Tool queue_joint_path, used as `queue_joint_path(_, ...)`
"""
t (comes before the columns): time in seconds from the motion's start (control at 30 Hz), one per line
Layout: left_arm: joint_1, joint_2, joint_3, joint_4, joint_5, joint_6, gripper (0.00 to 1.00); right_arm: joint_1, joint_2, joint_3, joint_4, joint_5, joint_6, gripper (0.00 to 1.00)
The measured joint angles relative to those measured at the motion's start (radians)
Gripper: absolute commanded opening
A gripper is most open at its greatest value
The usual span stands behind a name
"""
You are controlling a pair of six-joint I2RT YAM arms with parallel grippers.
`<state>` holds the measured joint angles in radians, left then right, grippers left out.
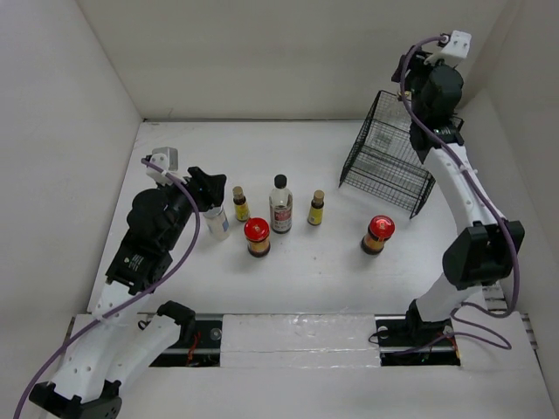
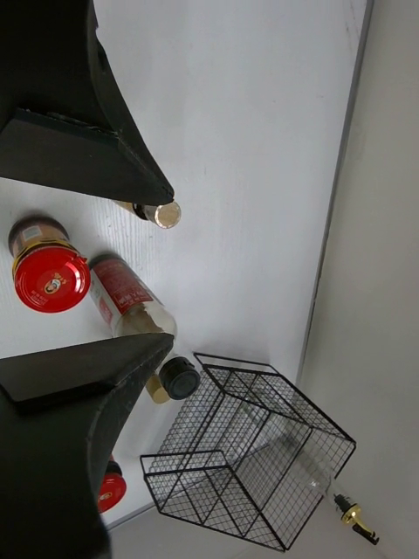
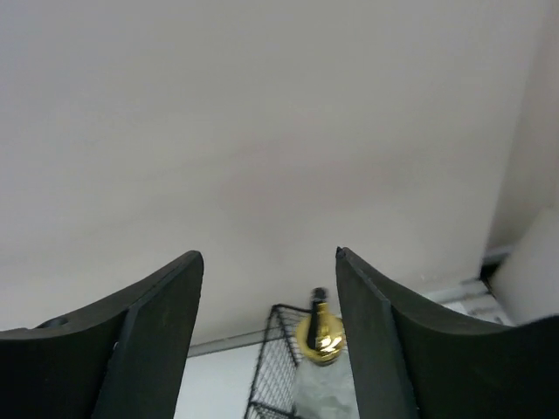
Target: Organize the condiment bottles
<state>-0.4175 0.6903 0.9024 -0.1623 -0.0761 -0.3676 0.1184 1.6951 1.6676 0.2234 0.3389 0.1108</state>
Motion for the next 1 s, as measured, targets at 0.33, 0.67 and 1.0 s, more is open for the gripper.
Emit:
queue_joint_path(0.33, 0.0, 0.002, 0.0, -0.002, -0.069, -0.021, 0.6, 0.137, -0.268, -0.403, 0.059, -0.547, -0.056, 0.22)
queue_joint_path(0.67, 0.0, 0.021, -0.001, -0.014, -0.086, -0.031, 0.61, 0.375, -0.285, -0.638, 0.042, -0.901, -0.163, 0.8)
queue_joint_path(1.0, 0.0, 0.027, -0.001, -0.013, -0.066, -0.032, 0.63, 0.449, -0.227, -0.59, -0.016, -1.003, -0.29, 0.83)
